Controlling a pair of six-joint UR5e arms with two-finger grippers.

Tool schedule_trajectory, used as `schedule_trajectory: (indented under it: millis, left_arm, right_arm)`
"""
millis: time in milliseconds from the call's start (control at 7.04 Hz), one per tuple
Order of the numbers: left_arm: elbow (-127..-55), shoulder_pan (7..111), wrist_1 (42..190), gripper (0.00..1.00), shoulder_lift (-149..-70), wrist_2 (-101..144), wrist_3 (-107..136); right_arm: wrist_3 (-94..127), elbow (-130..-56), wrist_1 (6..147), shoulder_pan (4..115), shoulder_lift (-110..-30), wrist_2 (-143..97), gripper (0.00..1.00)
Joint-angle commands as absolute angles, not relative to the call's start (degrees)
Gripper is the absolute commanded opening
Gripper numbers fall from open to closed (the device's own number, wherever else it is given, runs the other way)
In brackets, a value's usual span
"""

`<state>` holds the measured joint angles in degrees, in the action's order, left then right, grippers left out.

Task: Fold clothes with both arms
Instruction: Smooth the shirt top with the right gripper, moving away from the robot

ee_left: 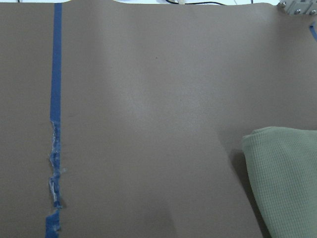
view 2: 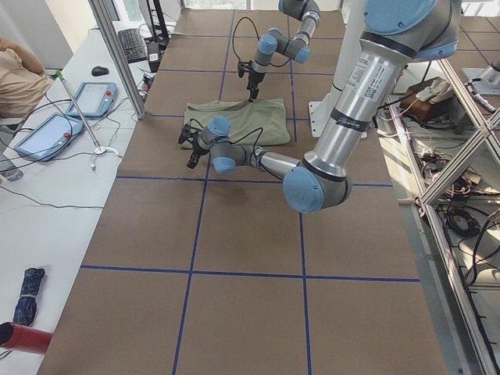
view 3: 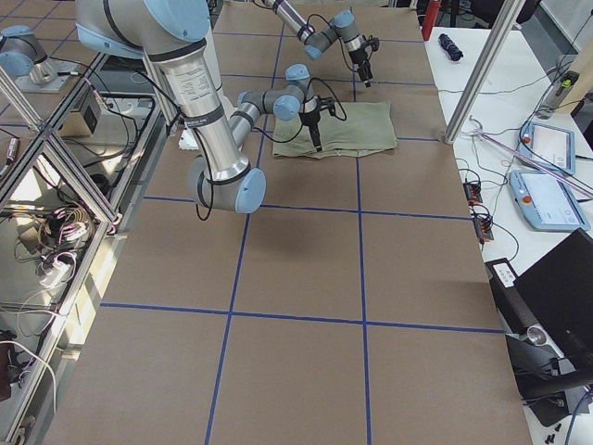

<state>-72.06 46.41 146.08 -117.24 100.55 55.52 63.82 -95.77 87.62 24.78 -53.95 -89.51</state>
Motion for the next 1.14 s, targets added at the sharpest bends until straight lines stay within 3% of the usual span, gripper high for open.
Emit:
schedule_trajectory:
  millis: [0,995]
  left_arm:
    - [-72.07,46.41,146.07,1.00,-117.25,100.55,55.55]
    - [-72.16,46.41,146.07,1.00,-117.16,100.55,55.55]
  right_arm:
    - [62.42,-87.92,87.97,26.10,-48.00,-89.73,1.00]
    - [53.54,-86.75,97.29,29.70,-48.86,-90.17,1.00]
